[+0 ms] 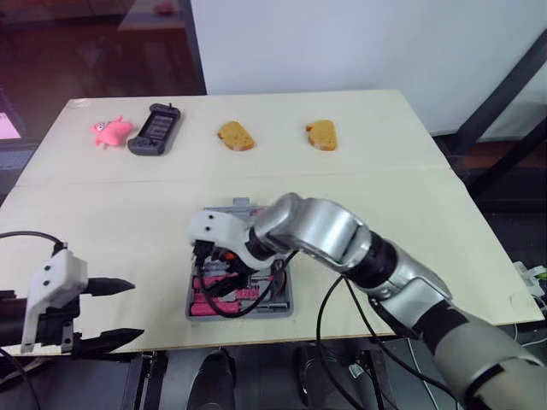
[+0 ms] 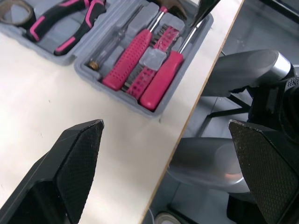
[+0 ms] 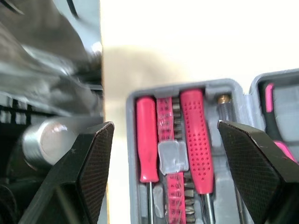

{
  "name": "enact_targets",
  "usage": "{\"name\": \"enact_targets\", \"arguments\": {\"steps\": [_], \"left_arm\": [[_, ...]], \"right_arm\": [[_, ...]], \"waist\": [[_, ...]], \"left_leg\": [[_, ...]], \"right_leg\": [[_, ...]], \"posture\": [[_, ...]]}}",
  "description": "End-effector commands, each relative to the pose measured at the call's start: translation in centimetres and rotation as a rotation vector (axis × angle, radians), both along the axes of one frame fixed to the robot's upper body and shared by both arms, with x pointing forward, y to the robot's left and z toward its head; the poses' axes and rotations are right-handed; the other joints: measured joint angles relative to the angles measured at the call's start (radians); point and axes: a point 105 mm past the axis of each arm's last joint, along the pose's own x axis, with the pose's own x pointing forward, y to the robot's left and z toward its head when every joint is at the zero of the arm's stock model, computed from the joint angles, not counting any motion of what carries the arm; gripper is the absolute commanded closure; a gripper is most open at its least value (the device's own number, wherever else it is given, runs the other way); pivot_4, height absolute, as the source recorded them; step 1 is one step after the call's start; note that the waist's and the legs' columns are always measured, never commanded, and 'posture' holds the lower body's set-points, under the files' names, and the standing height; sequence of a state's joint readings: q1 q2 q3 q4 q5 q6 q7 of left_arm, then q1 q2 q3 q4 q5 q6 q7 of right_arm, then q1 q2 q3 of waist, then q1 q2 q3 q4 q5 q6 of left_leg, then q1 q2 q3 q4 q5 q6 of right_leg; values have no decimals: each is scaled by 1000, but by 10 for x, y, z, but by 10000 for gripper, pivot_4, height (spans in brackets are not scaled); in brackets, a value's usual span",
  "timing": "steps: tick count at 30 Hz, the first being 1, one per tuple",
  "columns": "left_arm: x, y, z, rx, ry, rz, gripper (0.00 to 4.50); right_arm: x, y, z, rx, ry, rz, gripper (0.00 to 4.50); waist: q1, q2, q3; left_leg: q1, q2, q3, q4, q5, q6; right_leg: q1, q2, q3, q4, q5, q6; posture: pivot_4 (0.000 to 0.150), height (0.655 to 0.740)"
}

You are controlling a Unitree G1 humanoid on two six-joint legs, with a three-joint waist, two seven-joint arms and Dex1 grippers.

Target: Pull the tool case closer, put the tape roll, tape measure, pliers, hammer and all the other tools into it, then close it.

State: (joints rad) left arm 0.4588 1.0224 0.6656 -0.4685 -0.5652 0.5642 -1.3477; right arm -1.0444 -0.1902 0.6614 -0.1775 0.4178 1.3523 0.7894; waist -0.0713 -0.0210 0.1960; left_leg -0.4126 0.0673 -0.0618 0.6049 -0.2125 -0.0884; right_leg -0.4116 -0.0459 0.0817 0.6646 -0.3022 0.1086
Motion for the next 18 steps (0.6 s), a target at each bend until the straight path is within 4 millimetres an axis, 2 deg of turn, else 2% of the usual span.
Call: {"name": "enact_targets", "arguments": {"steps": [1,2,3,5,6,9,11,12,18], "left_arm": [[5,0,3,16,-13,-19,0],[6,0,3,16,-14,-21,0],[7,0,4,16,-15,-23,0],[8,1,4,12,-16,-27,0],[9,1,4,10,-16,-28,0],[10,2,1,27,-17,-34,0],[10,2,1,20,-15,-36,0],[11,3,0,18,-13,-36,0],[10,6,0,22,-7,-37,0]], "right_arm": [[19,-3,18,243,-367,7,7473],[21,-5,15,266,-465,29,7473],[17,-7,6,260,-470,71,7473],[4,-12,-21,224,-272,114,12767],[2,-12,-27,251,-222,110,16111],[-1,-16,-44,278,-185,134,29970],[-2,-15,-51,296,-153,120,42563],[-3,-15,-56,304,-132,119,44793],[-8,-18,-72,291,-94,132,44793]], "waist": [[0,-1,0],[1,0,0],[1,0,0],[-2,-1,0],[-5,-1,0],[-2,-1,0],[0,-2,0],[0,-2,0],[2,-2,0]], "left_leg": [[0,0,0,0,0,0],[0,0,0,-1,0,0],[0,0,0,0,0,0],[-1,0,1,1,0,0],[0,0,1,1,0,0],[1,0,0,1,0,0],[1,0,1,1,0,0],[1,0,0,1,0,0],[1,0,0,1,0,0]], "right_leg": [[0,0,0,0,0,0],[0,0,0,0,0,0],[0,0,0,0,0,1],[0,0,0,0,0,0],[0,0,1,0,0,0],[1,1,0,1,0,0],[1,1,0,1,0,1],[1,1,0,1,0,0],[2,1,0,1,0,0]], "posture": [[1500,7400],[1500,7400],[1500,7400],[1500,7400],[1500,7400],[1500,7400],[1500,7400],[1500,7400],[1500,7400]]}}
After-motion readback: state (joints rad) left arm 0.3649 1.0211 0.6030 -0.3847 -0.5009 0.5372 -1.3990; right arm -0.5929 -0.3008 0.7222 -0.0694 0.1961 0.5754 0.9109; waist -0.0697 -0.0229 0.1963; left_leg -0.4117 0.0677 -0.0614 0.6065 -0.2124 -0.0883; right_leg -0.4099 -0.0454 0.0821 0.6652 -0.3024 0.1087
